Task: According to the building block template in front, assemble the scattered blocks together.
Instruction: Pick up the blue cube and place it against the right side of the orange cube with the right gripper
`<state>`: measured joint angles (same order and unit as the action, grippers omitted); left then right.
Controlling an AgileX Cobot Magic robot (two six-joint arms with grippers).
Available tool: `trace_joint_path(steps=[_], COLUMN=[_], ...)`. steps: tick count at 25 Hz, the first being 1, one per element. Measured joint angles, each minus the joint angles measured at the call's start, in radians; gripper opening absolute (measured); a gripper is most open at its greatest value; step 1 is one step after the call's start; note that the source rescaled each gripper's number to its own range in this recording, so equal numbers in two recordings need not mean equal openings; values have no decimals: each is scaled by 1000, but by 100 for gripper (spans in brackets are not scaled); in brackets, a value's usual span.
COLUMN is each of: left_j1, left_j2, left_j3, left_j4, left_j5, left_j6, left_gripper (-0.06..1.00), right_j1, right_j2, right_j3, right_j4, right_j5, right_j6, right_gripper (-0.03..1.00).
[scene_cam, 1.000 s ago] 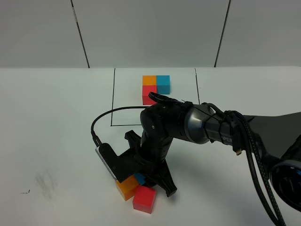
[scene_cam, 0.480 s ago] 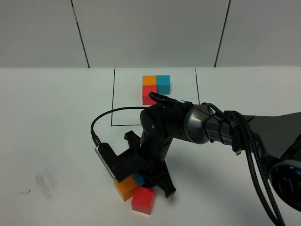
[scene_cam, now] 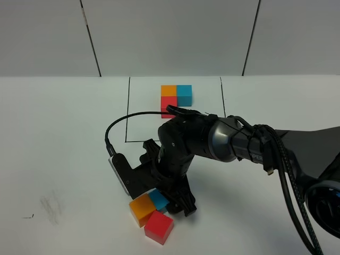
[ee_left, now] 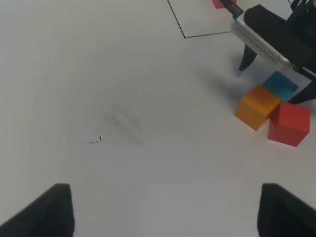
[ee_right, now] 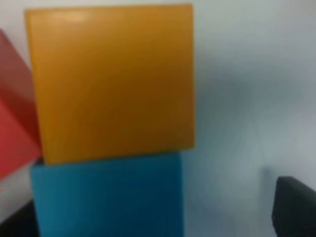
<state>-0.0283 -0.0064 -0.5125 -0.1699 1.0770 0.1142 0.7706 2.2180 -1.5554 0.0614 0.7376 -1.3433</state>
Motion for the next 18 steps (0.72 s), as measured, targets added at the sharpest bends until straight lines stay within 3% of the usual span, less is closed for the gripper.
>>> trace_joint_path(steps=[6,18], left_j1=[0,0], left_j2=[0,0], left_j3=[0,0], left_j4=[0,0], left_j5=[0,0], left_j6=[0,0], left_gripper=[96,96], right_j1=[0,0], right_j2=[-24,-25], right_j3=[0,0], right_j4=[-49,-41], right_j5=[4,99], right_j6=[121,238], right_gripper=[76,76])
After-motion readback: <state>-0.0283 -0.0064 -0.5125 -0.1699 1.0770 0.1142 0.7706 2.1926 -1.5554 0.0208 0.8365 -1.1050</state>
